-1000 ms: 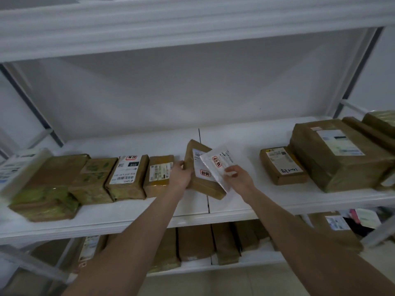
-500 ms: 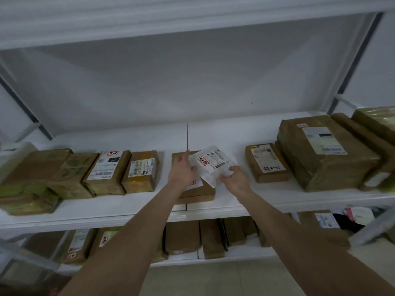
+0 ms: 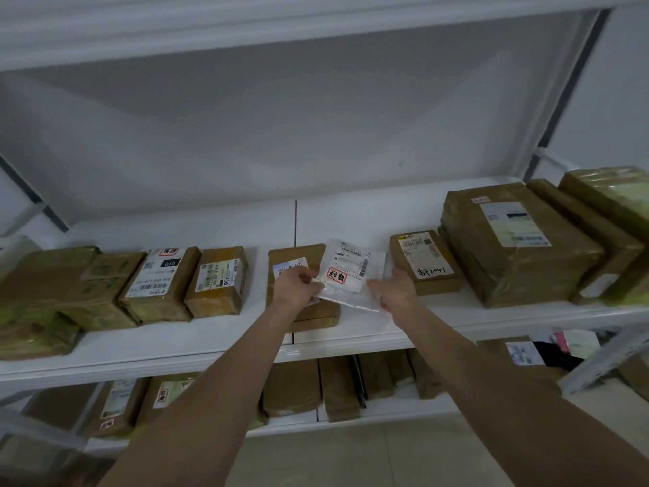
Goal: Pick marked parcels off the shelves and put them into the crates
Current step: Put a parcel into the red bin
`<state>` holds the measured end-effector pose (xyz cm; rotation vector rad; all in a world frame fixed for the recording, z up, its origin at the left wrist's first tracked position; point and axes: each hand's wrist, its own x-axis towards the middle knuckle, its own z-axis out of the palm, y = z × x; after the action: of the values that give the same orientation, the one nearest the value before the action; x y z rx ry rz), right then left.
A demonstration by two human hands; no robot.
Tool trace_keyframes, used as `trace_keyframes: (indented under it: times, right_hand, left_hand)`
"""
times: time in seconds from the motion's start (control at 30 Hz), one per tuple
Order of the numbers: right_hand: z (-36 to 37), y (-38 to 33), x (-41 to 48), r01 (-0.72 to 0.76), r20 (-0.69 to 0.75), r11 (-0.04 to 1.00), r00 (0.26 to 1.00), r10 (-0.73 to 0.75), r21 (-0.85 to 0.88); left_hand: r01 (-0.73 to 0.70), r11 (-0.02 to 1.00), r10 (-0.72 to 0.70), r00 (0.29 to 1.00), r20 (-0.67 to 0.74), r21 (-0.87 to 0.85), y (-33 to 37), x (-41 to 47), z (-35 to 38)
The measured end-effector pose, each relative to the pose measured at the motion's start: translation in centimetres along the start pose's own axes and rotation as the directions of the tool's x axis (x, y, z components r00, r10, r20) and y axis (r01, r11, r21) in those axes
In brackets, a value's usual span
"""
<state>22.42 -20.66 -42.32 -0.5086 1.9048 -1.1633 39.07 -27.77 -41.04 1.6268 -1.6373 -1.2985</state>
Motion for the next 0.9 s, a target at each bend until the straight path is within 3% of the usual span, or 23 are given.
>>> trace_keyframes:
  times: [0.07,0.17,0.53,0.9]
  right_hand:
    - [-0.6,-0.2,-0.4,-0.066,0.052,0.984,0.997,0.058,0.165]
    - [-1.6,-0.3,-1.5,-0.059,0.113,0.973,0.993,0.034,0.224]
    - [-3.3,0.2,-2.9,0.059,0.118,0.988,0.990,-0.076,0.143]
    - [-3.2,0.6,-4.4,0.159,0.151,0.987,0.975,-0.163,0.039]
  left_hand:
    - [-0.021,1.000,0.022,1.000,0.016,-0.014,-0.4,-0.5,-0.1]
    - [-0.074,0.997,0.073,0.997,0.036,0.014,-0.8,-1.3,0.0]
    - [-0.020,0.992,0.007,0.994,-0.106,-0.123,-0.5,-3.1,0.7]
    - [-0.020,0.992,0.008,0.995,-0.096,-0.123,-0.7,-5.5,0.3]
